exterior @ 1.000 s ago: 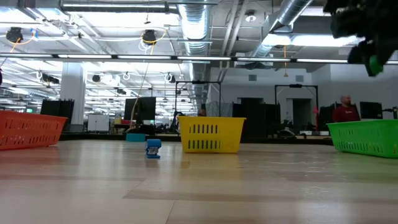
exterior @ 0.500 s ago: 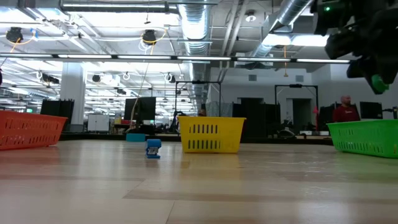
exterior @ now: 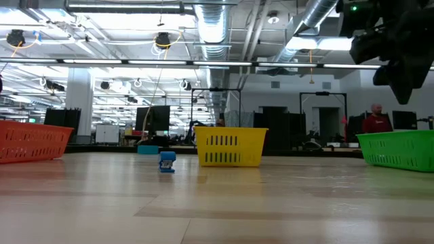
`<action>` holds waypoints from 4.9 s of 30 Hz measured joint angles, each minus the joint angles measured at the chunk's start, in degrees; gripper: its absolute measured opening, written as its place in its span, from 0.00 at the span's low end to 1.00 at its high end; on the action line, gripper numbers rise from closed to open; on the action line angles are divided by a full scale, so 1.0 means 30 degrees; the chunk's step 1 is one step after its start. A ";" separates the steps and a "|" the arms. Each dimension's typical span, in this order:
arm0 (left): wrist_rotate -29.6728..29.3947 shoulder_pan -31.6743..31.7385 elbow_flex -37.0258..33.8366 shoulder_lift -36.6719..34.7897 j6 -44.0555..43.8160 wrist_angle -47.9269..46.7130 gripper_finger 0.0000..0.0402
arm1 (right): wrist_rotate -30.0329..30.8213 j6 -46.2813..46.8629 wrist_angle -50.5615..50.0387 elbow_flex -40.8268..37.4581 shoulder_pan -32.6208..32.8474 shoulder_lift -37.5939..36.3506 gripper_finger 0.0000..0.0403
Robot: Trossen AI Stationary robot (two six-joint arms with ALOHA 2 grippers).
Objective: Pick and place Stapler, Stapler remover, tape
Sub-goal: Put the blue stapler into the green basket
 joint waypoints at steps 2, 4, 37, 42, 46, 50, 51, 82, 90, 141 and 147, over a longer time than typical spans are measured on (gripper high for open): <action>0.0000 0.0000 0.0000 0.0000 0.0000 -0.0004 0.53 | -0.0431 -0.0001 0.0292 0.0000 0.0000 0.0000 0.66; 0.0000 0.0000 0.0000 0.0000 0.0000 -0.0005 0.53 | -0.0795 0.0000 0.0631 0.0000 0.0000 0.0000 0.66; 0.1089 0.0000 0.0007 0.6086 -0.5759 -0.5931 0.59 | -0.0796 0.1016 0.7539 0.7074 0.0000 0.0000 0.66; 0.2652 0.0000 0.0007 0.6442 -0.8476 -0.8966 0.68 | -0.0793 0.1016 0.7466 0.7074 0.0000 0.0022 0.66; 0.3759 -0.0174 0.0013 0.6712 -0.9413 -1.0230 0.75 | -0.0778 0.1017 0.7463 0.7074 0.0000 0.0164 0.66; 0.4143 -0.0747 0.0023 0.7288 -0.9575 -1.1121 0.78 | -0.0757 0.1020 0.7458 0.7082 0.0000 0.0508 0.66; 0.4146 -0.0901 0.0022 0.7511 -0.9707 -1.1196 0.78 | -0.0731 0.1020 0.7444 0.7082 0.0000 0.0623 0.66; 0.4782 -0.2674 0.0000 1.4192 -1.3718 -1.3781 0.78 | -0.0146 0.0801 0.7621 0.7074 0.0379 0.2106 0.66; 0.4366 -0.2613 0.0000 1.4252 -1.3654 -1.3358 0.78 | -0.0133 0.0816 0.7611 0.7074 0.0379 0.2106 0.66; 0.5756 -0.2011 -0.1282 1.4287 -1.3988 -1.0801 0.46 | -0.0133 0.0845 0.7612 0.7074 0.0379 0.2106 0.66; 0.5762 -0.2011 -0.1282 1.4229 -1.3988 -1.0817 0.46 | -0.0133 0.0852 0.7612 0.7074 0.0379 0.2106 0.66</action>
